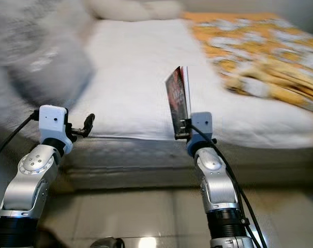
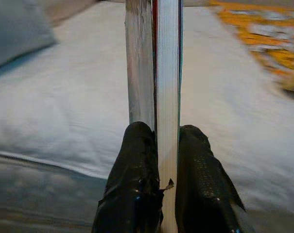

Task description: Clean up the room

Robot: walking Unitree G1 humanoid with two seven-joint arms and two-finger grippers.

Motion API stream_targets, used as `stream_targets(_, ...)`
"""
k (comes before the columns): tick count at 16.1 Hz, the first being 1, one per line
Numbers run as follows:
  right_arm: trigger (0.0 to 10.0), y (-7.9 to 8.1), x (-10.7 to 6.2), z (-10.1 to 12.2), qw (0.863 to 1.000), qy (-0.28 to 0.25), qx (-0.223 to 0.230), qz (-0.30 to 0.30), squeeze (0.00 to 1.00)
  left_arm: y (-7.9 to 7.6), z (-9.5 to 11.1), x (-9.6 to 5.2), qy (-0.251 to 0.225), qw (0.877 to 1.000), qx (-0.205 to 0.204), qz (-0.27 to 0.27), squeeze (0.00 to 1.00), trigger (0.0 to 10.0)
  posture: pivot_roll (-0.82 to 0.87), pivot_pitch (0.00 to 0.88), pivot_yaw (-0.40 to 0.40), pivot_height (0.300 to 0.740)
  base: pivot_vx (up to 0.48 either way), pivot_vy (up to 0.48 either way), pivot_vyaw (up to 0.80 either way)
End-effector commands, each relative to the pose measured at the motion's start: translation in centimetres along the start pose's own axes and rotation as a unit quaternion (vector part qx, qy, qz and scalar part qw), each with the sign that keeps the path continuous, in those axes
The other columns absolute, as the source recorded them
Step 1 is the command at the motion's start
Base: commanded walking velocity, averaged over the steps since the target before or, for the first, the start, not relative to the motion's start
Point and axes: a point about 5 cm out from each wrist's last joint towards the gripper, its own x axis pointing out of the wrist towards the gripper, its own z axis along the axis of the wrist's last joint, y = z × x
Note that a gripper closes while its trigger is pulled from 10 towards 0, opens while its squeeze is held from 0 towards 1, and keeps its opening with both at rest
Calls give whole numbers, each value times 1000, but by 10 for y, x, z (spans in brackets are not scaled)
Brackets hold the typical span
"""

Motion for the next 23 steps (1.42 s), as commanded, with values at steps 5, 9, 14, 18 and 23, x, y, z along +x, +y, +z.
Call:
stream_targets(5, 10000, 7, 2, 11, 1000, -25, -3, 19, 0, 2, 0, 1, 1, 1000, 4, -3, 0, 10000, -27, 0, 44, 740, 343, 0, 781)
stream_targets(9, 10000, 7, 2, 9, 1000, -21, 4, 15, 0, 3, 0, 1, 2, 1000, 1, -2, 0, 10000, -27, 0, 44, 740, 351, 0, 195)
stream_targets(14, 10000, 7, 2, 10, 1000, -21, 4, 18, 0, 2, -1, 1, 3, 1000, -9, -4, 0, 10000, -27, 0, 42, 740, 358, 0, 0)
stream_targets(18, 10000, 6, 2, 10, 1000, -22, 3, 20, 0, -6, -5, 1, 12, 1000, -13, -22, 0, 10000, -29, 0, 38, 740, 358, 0, 0)
stream_targets(23, 10000, 7, 2, 10, 999, -23, 3, 22, 0, -7, -6, 1, 12, 1000, -12, -27, 0, 10000, -29, 0, 37, 740, 355, 0, 0)
